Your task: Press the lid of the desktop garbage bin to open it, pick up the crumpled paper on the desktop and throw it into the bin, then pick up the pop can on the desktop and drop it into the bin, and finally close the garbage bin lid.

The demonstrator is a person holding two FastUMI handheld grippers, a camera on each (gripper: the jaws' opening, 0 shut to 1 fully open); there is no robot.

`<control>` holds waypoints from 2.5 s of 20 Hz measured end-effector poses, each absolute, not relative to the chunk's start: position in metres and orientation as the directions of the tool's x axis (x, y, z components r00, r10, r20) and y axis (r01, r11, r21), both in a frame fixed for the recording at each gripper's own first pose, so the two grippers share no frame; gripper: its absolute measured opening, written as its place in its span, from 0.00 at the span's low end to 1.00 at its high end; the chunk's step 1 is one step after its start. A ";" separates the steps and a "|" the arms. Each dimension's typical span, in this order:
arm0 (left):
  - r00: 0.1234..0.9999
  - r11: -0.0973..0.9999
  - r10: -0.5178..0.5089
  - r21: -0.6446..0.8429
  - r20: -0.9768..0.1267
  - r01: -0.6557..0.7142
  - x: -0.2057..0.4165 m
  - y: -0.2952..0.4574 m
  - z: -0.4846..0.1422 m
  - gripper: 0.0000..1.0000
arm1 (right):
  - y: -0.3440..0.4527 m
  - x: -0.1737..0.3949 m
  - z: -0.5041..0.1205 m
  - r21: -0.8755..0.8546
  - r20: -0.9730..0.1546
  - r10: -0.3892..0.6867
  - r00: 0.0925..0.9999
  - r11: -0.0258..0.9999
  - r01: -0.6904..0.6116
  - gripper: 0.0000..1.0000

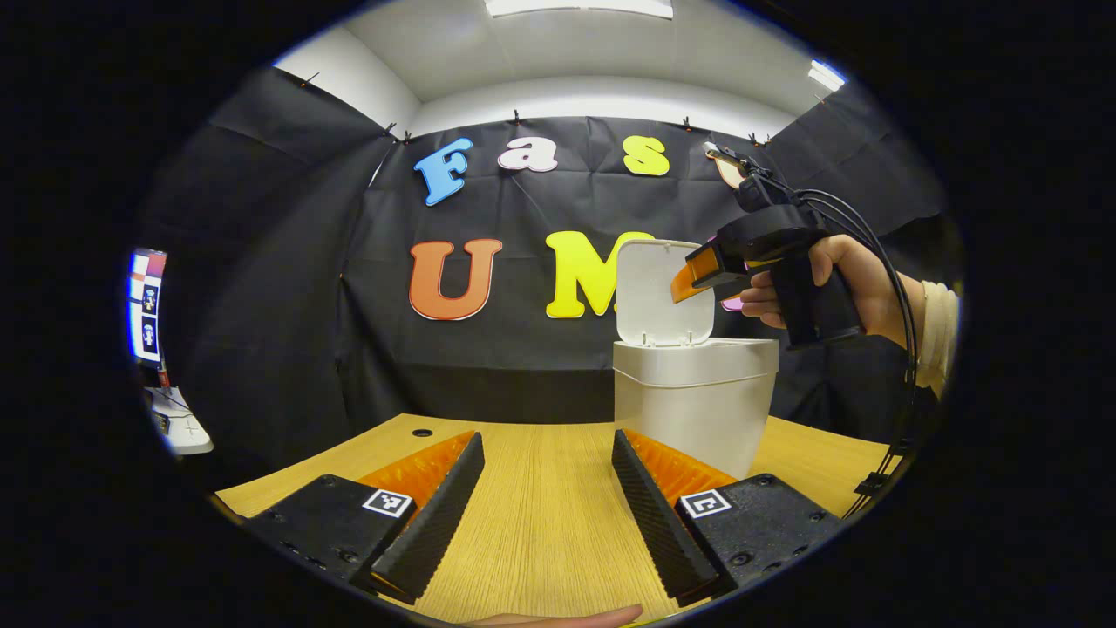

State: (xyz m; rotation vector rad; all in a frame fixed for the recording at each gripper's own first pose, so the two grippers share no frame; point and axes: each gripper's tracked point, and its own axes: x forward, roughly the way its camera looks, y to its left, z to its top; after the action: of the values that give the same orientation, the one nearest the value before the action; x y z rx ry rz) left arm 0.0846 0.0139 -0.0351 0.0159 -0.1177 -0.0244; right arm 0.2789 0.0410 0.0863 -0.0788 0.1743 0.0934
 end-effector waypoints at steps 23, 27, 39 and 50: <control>0.993 0.997 -0.067 -0.034 0.094 0.071 0.091 0.008 -0.043 0.96 | 0.047 0.373 0.231 -0.092 0.022 -0.035 0.999 0.995 0.037 0.94; 0.996 0.998 -0.048 -0.048 0.073 0.052 0.095 0.017 -0.049 0.96 | 0.045 0.389 0.211 -0.077 -0.042 -0.046 0.998 0.996 0.043 0.96; 0.996 0.999 -0.039 -0.002 0.078 0.039 0.092 0.000 -0.047 0.96 | 0.047 0.326 0.177 -0.021 -0.156 0.034 0.987 0.999 -0.038 0.96; 0.992 0.994 -0.104 0.032 0.072 0.102 0.090 -0.036 -0.055 0.95 | 0.034 0.283 0.049 -0.054 -0.328 0.013 0.944 0.998 -0.033 0.94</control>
State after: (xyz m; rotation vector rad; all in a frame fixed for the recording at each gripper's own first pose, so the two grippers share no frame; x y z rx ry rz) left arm 0.0901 -0.0357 -0.0547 0.0286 -0.0740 -0.1037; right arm 0.2828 0.0341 0.0491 -0.0587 0.3342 0.0236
